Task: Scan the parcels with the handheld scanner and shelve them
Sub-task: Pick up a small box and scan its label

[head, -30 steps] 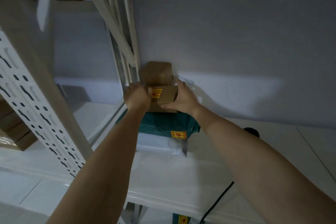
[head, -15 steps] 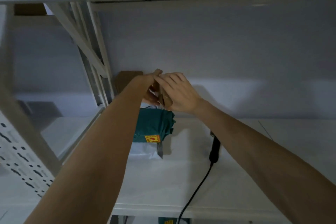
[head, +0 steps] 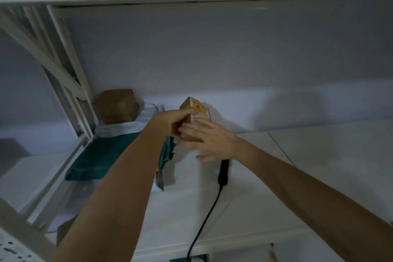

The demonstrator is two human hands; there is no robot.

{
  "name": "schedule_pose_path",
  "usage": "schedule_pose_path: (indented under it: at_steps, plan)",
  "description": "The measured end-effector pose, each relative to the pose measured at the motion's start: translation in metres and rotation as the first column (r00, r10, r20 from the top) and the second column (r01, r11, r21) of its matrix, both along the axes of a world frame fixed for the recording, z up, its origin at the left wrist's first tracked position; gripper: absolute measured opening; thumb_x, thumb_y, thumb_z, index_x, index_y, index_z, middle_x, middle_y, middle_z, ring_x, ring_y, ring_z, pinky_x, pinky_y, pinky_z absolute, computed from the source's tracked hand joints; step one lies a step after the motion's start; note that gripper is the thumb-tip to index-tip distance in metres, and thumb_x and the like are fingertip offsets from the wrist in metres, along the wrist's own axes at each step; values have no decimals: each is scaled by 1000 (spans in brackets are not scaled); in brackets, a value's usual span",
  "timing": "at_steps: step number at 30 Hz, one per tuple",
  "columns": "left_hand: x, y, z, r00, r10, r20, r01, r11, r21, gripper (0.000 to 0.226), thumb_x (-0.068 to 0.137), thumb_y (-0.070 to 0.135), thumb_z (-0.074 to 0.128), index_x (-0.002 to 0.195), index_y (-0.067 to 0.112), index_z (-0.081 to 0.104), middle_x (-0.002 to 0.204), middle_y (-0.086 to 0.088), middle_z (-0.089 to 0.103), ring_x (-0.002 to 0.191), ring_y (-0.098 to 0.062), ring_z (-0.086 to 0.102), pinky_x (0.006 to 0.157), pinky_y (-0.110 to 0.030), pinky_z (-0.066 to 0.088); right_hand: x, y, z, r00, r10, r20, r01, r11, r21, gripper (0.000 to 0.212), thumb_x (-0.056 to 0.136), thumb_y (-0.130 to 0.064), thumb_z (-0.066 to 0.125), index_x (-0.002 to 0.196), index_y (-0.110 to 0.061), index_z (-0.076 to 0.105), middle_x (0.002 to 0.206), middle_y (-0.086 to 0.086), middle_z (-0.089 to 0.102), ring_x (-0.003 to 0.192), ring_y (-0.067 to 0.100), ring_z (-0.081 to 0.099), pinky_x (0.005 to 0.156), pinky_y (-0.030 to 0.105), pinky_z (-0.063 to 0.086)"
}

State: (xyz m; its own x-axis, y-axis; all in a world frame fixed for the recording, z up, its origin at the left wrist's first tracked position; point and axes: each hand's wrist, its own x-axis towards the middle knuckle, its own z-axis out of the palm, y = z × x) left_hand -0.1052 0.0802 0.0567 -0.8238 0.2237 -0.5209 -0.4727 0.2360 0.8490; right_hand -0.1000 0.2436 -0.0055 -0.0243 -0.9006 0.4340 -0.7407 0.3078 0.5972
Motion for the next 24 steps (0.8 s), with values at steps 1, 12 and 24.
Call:
schedule_pose_path:
  at_steps: [1,12,24]
  plan:
    - [-3,-1,-2,999,40,-30,-39,999,19,45,80,36,63,116,9,56,114,-13,63,101,-25,61,78,-38,51,6,6,-2,991,-2,137,24,987,-162,64,80,-37,53,138,-20,33,142,15,39,132,30,35,112,46,22]
    - [-11,11,-38,972,135,-195,-79,960,269,31,85,28,62,114,18,60,121,-12,64,115,-29,58,97,-46,48,-7,35,13,-198,521,831,815,558,-155,80,74,-52,69,139,-14,40,127,6,62,112,23,61,97,43,50]
    - [-19,-2,-33,826,121,-550,-281,935,-217,110,69,27,82,152,18,10,153,-10,29,137,-28,34,111,-43,33,-13,49,-6,-143,480,865,749,624,-222,46,78,-17,74,122,-17,58,113,4,67,92,13,68,76,20,56]
